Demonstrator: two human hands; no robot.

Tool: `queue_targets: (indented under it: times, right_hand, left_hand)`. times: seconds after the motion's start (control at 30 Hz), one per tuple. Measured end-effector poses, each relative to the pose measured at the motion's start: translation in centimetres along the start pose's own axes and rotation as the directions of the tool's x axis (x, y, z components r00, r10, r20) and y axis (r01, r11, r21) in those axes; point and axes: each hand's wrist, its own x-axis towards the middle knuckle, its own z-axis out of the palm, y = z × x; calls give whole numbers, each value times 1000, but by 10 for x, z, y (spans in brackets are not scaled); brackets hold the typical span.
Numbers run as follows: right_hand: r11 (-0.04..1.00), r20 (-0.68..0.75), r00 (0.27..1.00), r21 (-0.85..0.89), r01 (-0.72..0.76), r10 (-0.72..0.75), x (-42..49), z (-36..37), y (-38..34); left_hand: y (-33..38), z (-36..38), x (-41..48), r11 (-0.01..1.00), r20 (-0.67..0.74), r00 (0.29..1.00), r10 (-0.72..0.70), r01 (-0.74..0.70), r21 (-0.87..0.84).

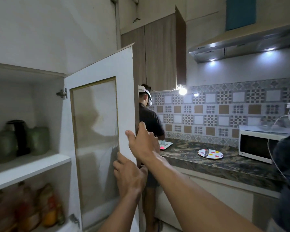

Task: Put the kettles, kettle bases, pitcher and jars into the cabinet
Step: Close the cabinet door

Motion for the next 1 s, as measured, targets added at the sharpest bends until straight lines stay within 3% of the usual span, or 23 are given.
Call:
queue_targets:
  times: [0.17,0.33,0.53,0.7,0.83,1.0]
  right_hand:
    - [986,28,987,57,154,-156,-58,30,-70]
    - [957,172,948,157,242,-268,-92,71,-149]
    - [881,302,838,291,372,-454,-111,144,-244]
    - [830,323,772,326,452,-547,-97,206,-326]
    - [826,294,787,355,438,-543,-76,262,-369]
    - [790,315,742,407,458,-592,-43,332,-401]
  left_hand:
    - [-55,-76,-20,994,-65,996,58,-63,-85]
    - [-100,-176,-31,995,-220,974,-52,71,77]
    - [-159,-284,-23,950,-429,857,-284,313,-4]
    - [-203,-368,14,953,-619,746,-248,303,-16]
    - [-232,-398,61,944,-619,759,-205,321,81]
    - [-272,-426,121,920,-663,702,-261,389,50]
